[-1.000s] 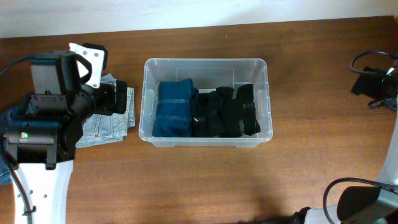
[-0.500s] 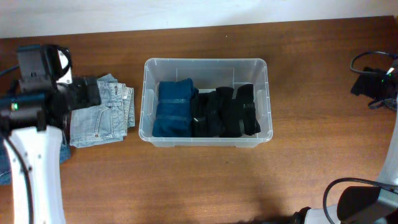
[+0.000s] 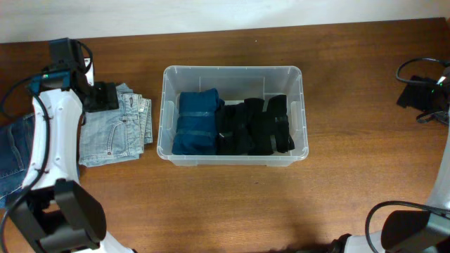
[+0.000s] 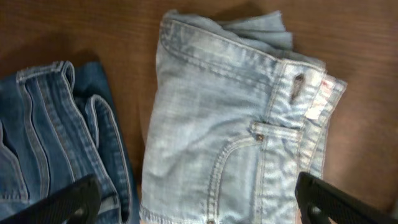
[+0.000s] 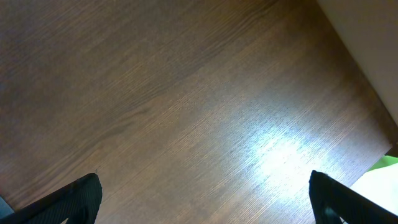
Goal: Pack container
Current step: 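Move the left gripper to the light-wash jeans and grasp them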
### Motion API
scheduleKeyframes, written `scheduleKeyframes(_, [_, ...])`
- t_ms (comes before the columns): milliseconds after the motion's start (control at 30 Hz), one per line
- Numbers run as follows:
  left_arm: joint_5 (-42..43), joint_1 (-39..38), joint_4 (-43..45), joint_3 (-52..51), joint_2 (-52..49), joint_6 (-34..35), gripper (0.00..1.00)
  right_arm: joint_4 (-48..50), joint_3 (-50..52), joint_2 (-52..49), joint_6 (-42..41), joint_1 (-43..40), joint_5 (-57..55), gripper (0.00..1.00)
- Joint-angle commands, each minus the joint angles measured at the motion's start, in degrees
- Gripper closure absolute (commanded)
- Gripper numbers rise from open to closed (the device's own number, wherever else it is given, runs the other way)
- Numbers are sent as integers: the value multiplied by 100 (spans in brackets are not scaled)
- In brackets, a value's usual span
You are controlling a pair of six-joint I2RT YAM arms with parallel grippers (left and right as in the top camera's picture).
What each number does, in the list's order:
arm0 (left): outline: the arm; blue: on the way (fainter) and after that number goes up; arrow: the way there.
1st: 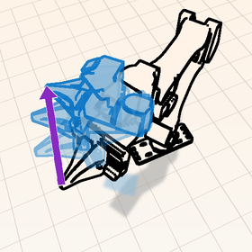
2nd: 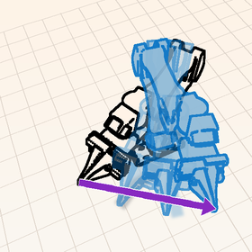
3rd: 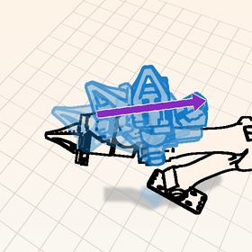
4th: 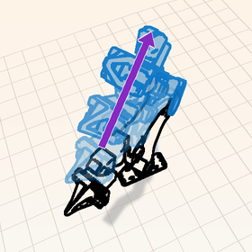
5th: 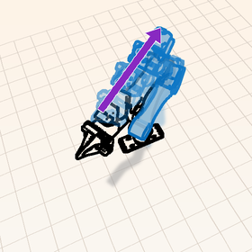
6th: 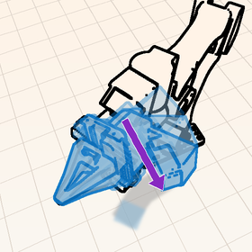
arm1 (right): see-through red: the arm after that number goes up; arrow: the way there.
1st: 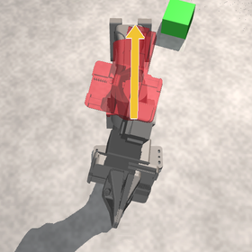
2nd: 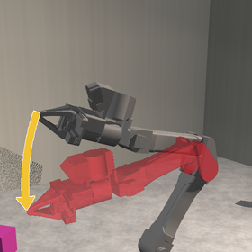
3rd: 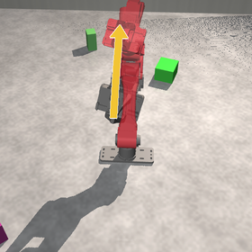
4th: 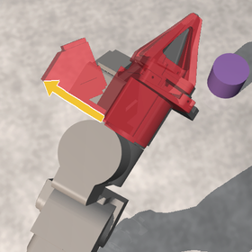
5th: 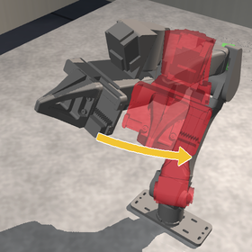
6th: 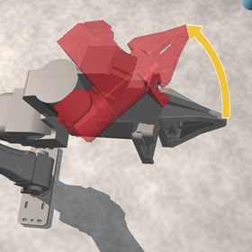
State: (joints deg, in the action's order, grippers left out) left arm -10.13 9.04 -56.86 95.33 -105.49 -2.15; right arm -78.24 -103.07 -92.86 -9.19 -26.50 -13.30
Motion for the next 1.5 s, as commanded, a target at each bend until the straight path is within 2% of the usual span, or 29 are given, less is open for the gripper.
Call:
scheduleKeyframes(0, [37, 192, 138, 72, -319, -179, 1, 0, -35, -9, -24, -15, -87, 1])
scheduleKeyframes(200, [170, 243, 291, 72, -951, -404, 1, 0, -35, -9, -24, -15, -87, 1])
scheduleKeyframes(533, [170, 286, 446, 72, -1808, -396, 1, 0, -35, -9, -24, -13, -87, 1])
scheduleKeyframes(767, [-188, 295, 573, 74, -1875, -393, 1, 0, -35, -9, -24, -13, -87, 1])
scheduleKeyframes(967, [-103, 485, 566, 85, -1867, -243, 1, 0, -35, -9, -24, -15, -87, 1])
scheduleKeyframes(1067, [474, 702, 586, 85, -1867, -245, 1, 0, -35, -9, -24, -15, -87, 1])
scheduleKeyframes(1467, [1049, 938, 675, 39, -2203, -271, 1, 0, -35, -9, -24, -13, -87, 1])
